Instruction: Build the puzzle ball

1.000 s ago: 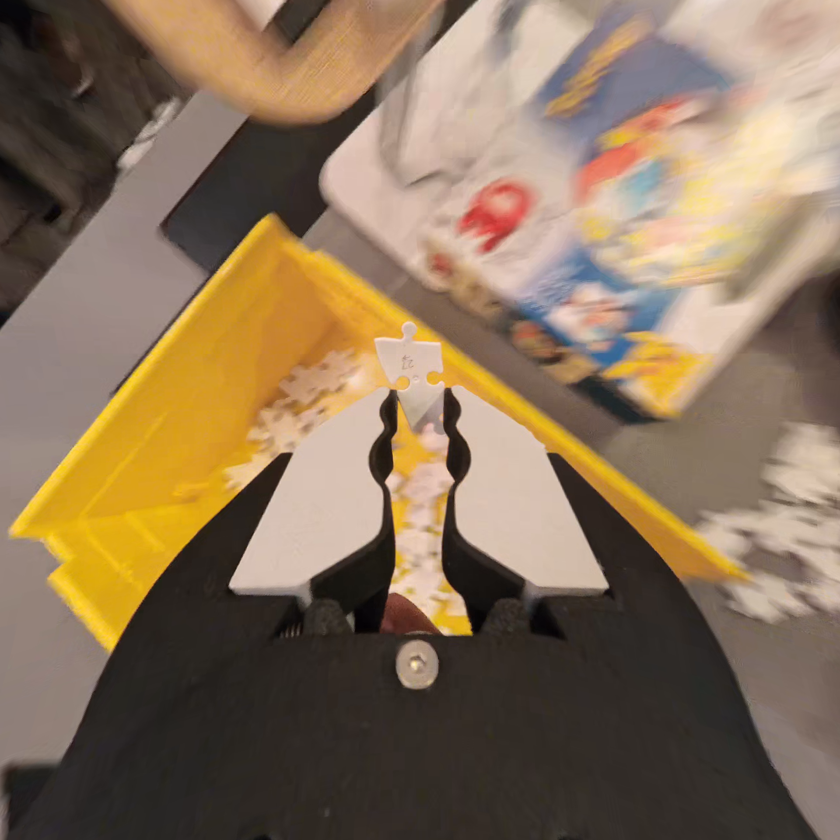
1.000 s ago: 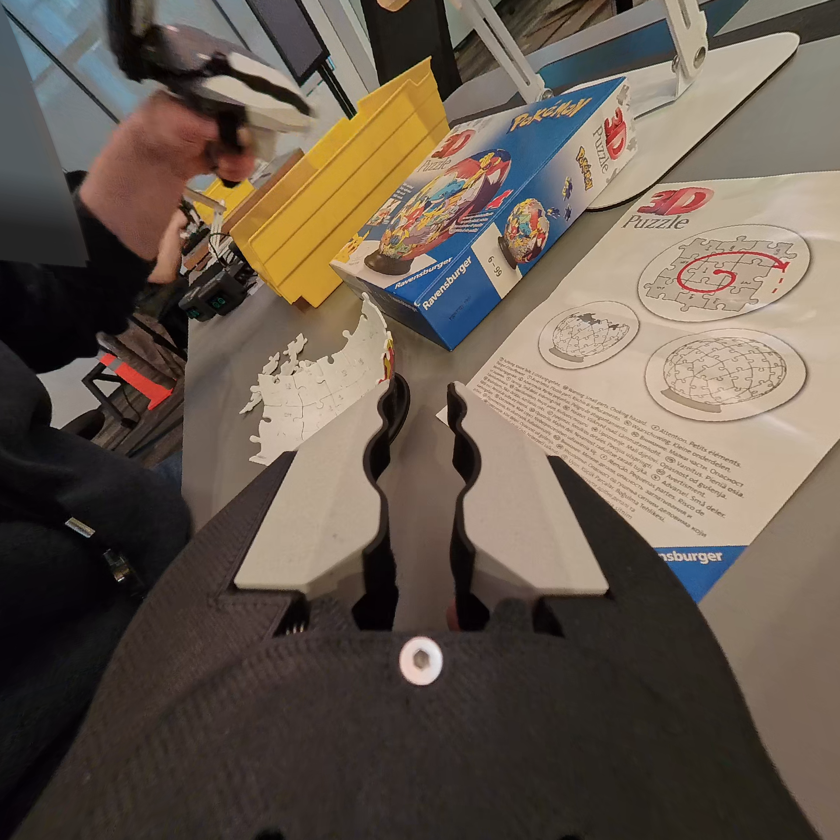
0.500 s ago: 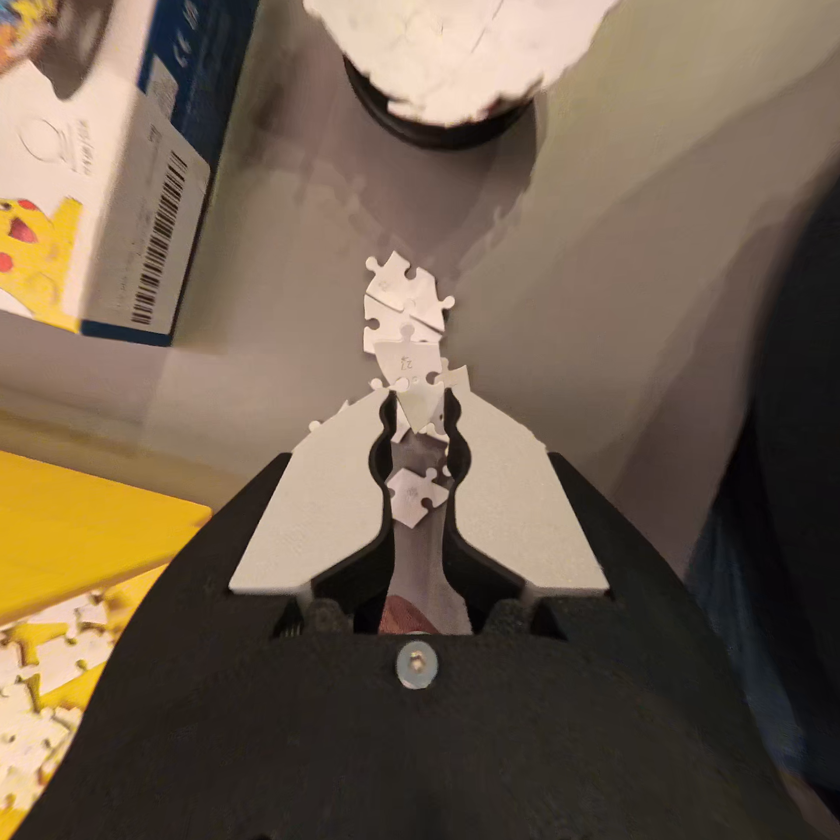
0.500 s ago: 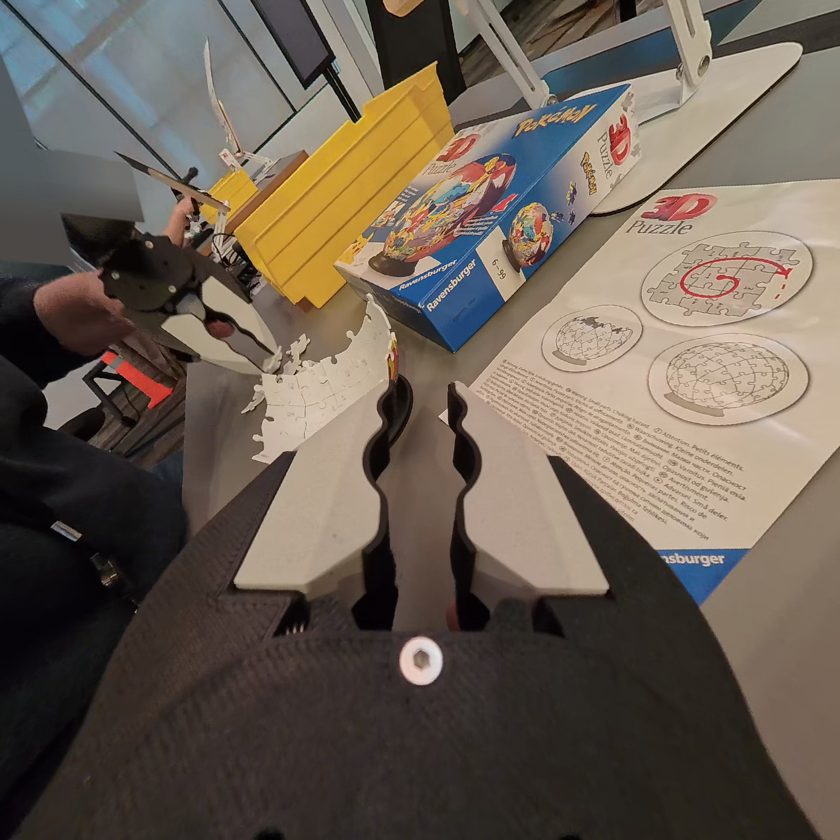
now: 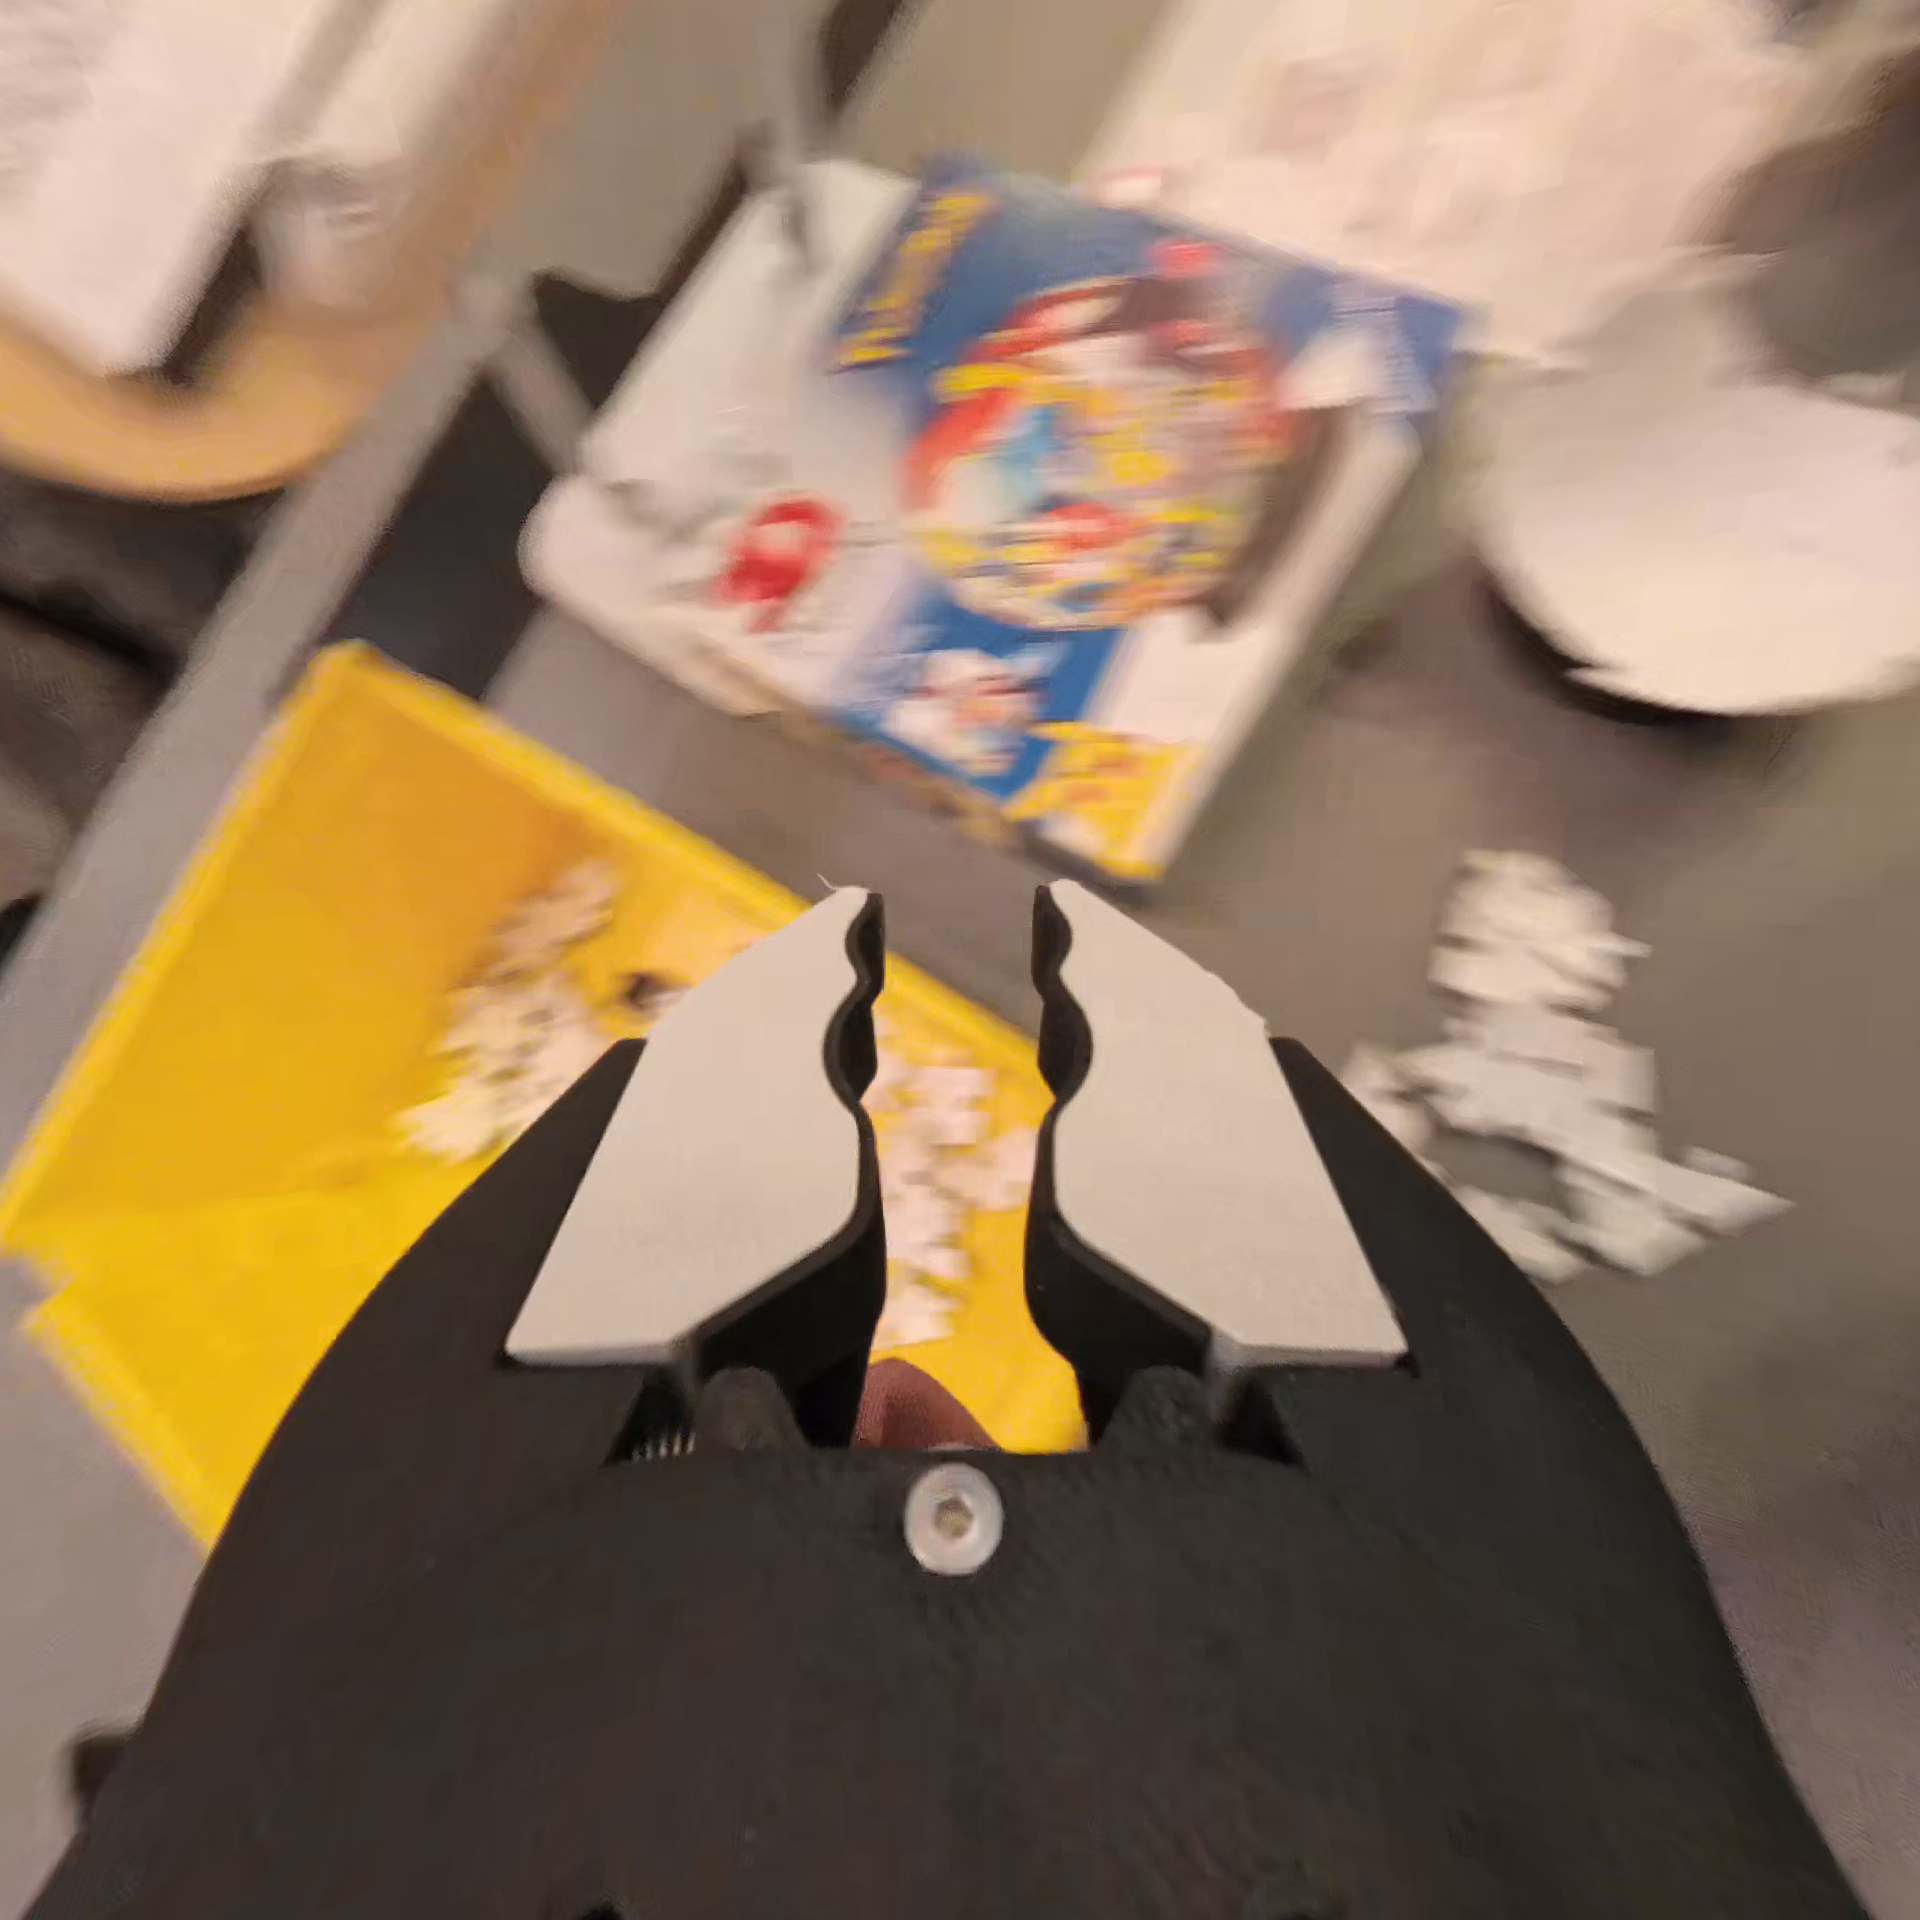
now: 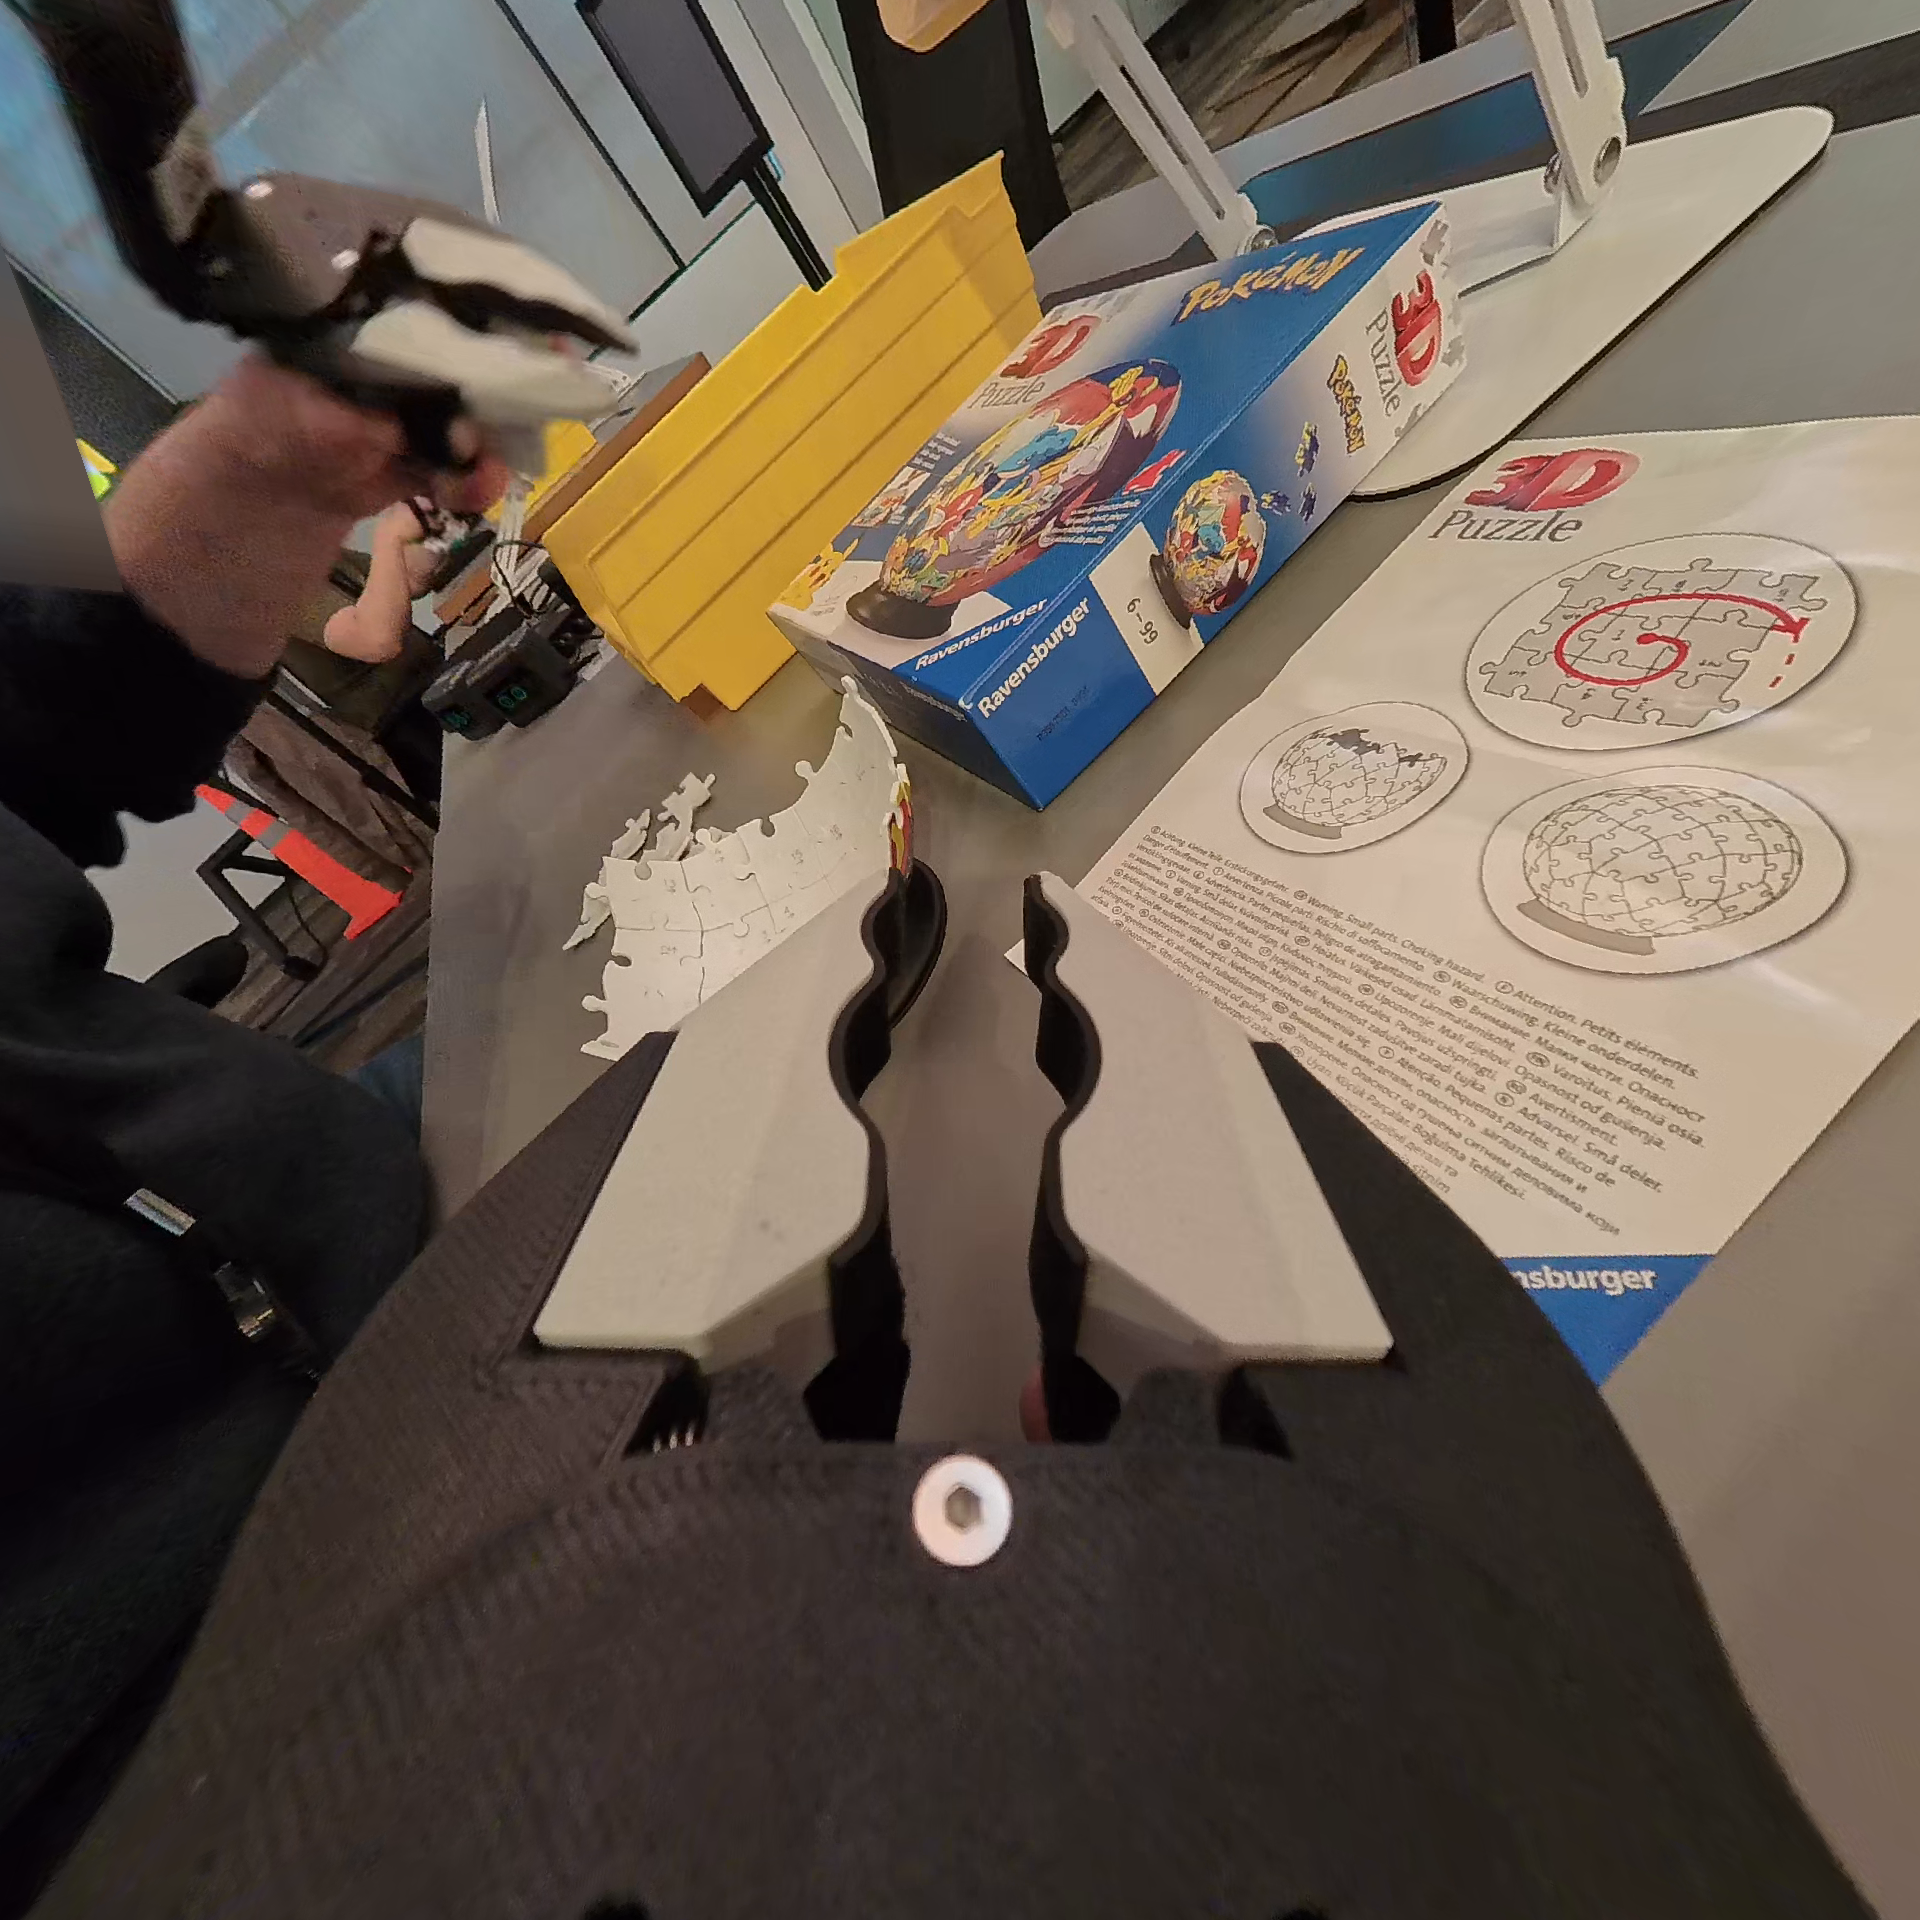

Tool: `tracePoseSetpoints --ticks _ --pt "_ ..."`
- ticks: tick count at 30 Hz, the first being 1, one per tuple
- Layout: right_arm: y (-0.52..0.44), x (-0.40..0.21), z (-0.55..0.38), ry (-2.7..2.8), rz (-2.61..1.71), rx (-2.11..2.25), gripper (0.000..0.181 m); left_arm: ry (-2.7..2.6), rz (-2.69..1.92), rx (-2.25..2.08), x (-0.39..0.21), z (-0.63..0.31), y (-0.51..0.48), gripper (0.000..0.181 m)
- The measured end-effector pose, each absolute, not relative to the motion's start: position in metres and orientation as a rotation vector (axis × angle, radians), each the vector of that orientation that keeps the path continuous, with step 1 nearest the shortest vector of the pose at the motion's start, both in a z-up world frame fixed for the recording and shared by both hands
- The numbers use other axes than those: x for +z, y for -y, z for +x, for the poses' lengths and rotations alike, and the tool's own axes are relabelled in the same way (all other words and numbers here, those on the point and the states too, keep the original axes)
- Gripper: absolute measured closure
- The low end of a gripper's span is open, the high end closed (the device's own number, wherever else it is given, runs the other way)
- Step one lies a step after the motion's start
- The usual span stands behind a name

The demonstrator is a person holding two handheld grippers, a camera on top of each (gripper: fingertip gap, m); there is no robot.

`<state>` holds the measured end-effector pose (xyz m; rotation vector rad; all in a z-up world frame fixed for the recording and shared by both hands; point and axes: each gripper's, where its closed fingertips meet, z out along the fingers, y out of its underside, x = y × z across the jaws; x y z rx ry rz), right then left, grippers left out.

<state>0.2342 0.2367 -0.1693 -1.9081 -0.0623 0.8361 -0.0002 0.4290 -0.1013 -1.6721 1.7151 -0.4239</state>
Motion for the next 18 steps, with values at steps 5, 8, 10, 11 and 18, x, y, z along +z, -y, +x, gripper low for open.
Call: tracePoseSetpoints --ticks 5,8,10,11,18 --pt "-0.236 -0.168 0.235 0.06 -1.897 0.84 0.16 -1.449 -1.877 -0.246 -0.129 -0.011 -0.572 0.151" --pt "-0.236 -0.168 0.235 0.06 -1.895 0.84 0.16 -1.475 -2.018 -0.175 -0.17 -0.014 -0.607 0.142" --pt "-0.236 -0.167 0.235 0.058 -1.891 0.843 0.16 -1.494 -2.057 -0.116 -0.191 -0.017 -0.622 0.139" --pt "-0.236 -0.167 0.235 0.057 -1.89 0.844 0.16 -1.498 -2.087 -0.106 -0.2 -0.018 -0.626 0.139" --pt "-0.236 -0.167 0.235 0.057 -1.89 0.849 0.16 -1.44 -2.196 -0.099 -0.228 -0.025 -0.639 0.152"
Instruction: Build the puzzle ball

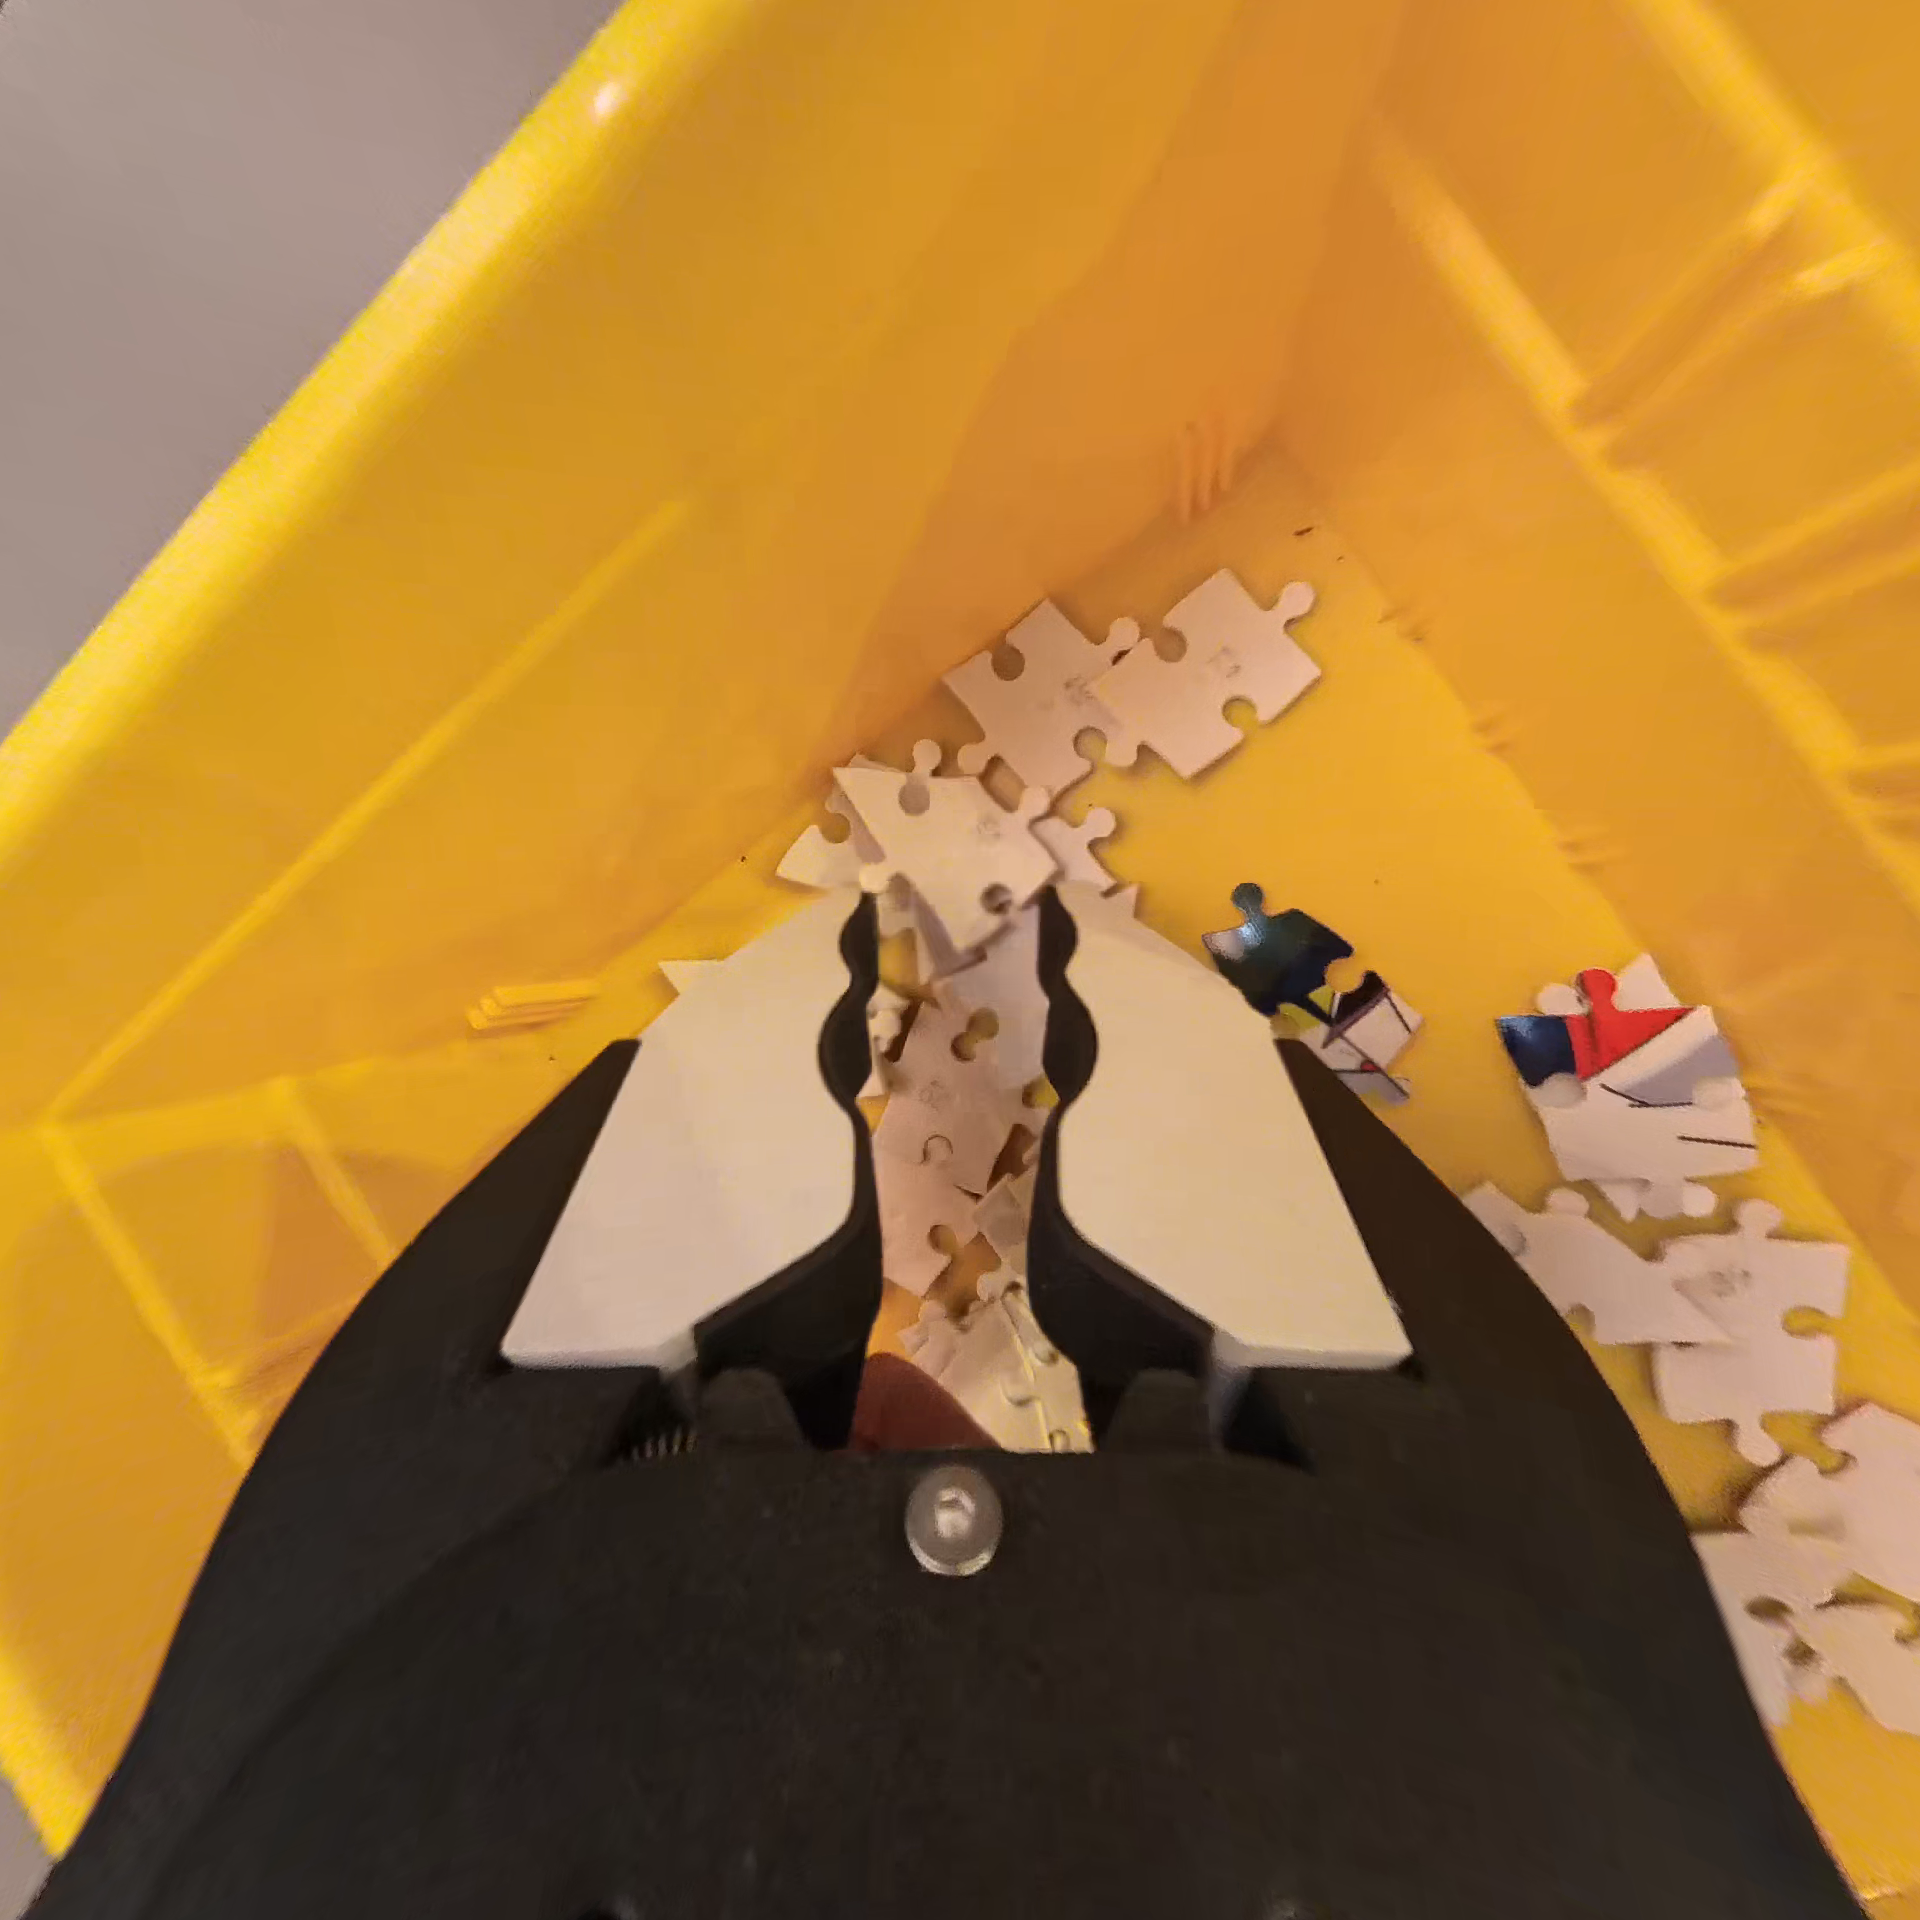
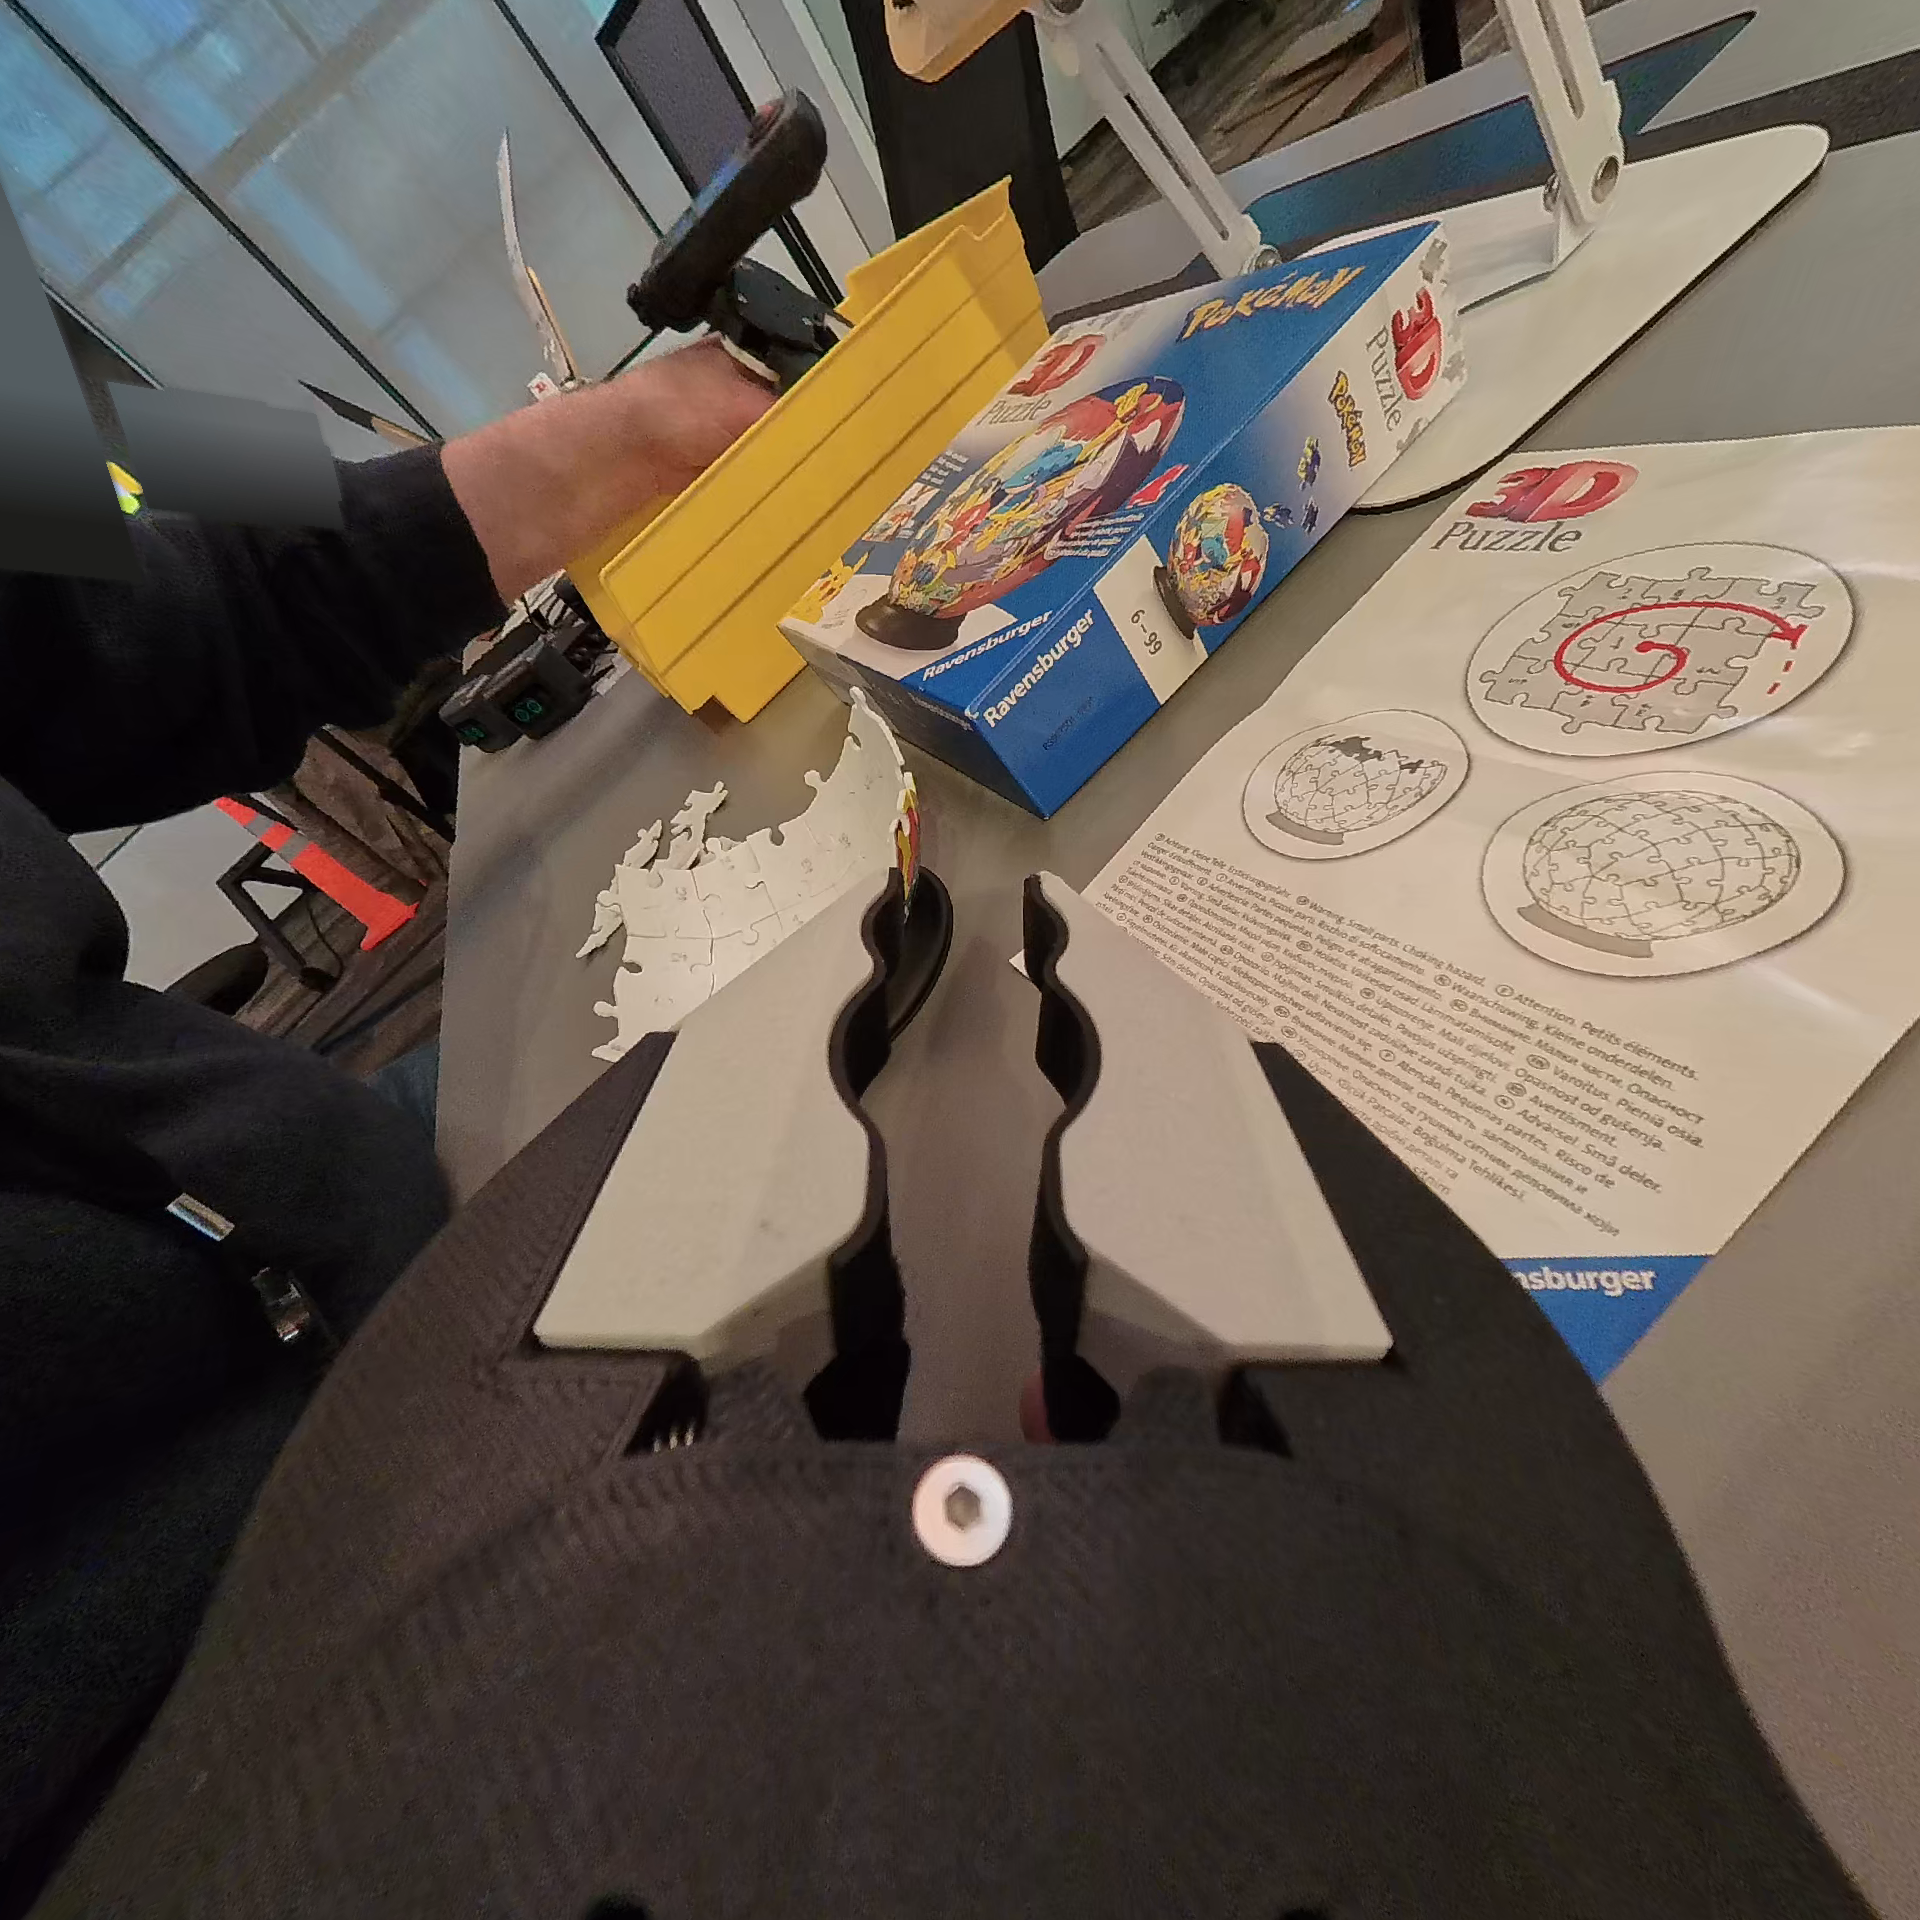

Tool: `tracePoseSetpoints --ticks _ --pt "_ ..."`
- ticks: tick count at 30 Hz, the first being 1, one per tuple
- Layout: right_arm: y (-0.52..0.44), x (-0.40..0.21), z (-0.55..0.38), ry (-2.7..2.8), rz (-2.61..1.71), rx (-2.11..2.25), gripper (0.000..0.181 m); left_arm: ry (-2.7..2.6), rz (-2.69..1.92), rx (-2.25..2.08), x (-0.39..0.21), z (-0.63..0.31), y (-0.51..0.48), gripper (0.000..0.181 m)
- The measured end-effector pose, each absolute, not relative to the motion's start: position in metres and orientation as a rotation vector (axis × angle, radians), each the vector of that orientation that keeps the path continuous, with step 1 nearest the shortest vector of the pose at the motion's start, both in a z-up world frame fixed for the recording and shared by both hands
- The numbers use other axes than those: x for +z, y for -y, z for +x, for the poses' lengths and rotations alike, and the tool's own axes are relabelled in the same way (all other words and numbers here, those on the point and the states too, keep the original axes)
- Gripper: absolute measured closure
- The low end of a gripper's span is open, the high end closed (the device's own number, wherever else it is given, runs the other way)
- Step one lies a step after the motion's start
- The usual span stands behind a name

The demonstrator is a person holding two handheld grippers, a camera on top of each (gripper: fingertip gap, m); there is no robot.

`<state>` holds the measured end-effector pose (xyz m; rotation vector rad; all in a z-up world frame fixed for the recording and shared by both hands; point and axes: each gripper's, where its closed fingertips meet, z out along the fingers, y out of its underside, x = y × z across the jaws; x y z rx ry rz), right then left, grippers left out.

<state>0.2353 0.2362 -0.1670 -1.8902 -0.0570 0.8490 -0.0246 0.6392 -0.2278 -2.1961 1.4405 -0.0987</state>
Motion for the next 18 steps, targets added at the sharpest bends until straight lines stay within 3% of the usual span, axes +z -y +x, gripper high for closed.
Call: tracePoseSetpoints --ticks 7,18 --pt "-0.236 -0.167 0.235 0.055 -1.891 0.847 0.16 -1.422 -2.207 -0.114 -0.23 -0.027 -0.64 0.169" --pt "-0.237 -0.168 0.235 0.056 -1.896 0.847 0.16 -1.397 -2.078 -0.17 -0.185 -0.028 -0.626 0.17"
